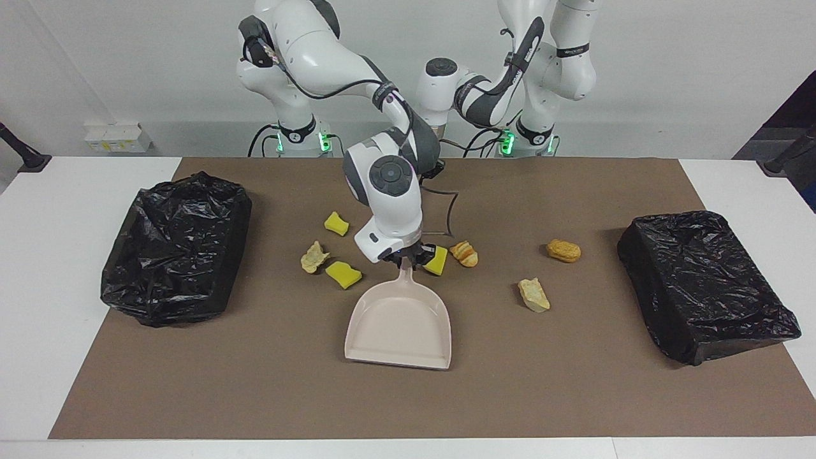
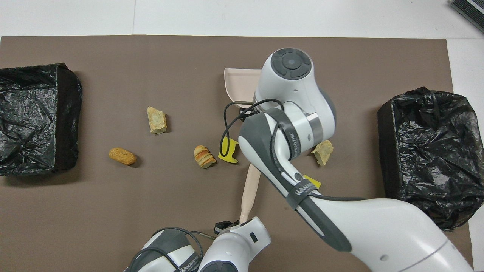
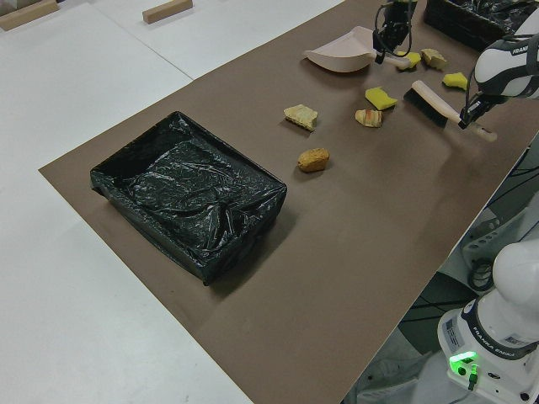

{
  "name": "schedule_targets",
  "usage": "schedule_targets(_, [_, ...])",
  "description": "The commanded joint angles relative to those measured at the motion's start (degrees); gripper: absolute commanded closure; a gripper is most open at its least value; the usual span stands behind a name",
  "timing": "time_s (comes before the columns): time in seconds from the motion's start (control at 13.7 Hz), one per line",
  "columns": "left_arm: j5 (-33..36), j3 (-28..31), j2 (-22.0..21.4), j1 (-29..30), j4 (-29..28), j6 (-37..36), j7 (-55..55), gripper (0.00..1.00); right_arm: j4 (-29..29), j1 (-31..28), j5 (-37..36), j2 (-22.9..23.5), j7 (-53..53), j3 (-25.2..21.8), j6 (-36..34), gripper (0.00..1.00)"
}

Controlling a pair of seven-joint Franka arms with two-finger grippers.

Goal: Sweep and dump trash in bin
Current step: 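Lift the dustpan with the right gripper while the left gripper lifts the brush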

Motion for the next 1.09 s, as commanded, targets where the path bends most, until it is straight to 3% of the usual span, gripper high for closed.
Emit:
schedule_targets(0.0, [1.24, 0.51, -4.14, -0.25, 0.13, -7.35, -1.3, 1.0, -1.2, -3.5, -0.9, -6.76, -9.09, 0.38, -7.02, 1.0])
schedule_targets(0.29, [1.16, 0.6, -10.11, 3.25, 1.18, -18.51, -1.48, 1.0, -1.37, -7.89, -5.45, -12.39, -26.91, 0.03, -16.26, 1.0])
schedule_targets(0.51, [2.29, 0.6, -11.27, 10.45, 5.74, -27.21, -1.21, 1.0, -1.64, -10.97, -8.64, -14.77, -47.12, 0.12, -21.19, 1.0])
schedule_targets(0.8, [8.52, 0.51, -10.22, 20.73, 9.53, -29.97, -0.43, 1.0, -5.41, -12.38, -10.65, -16.35, -69.18, 0.12, -19.63, 1.0])
schedule_targets(1.02, [10.55, 0.51, -7.5, 28.11, 11.37, -29.79, 5.27, 1.0, -11.81, -11.69, -13.03, -17.67, -77.05, 0.21, -15.95, 1.0])
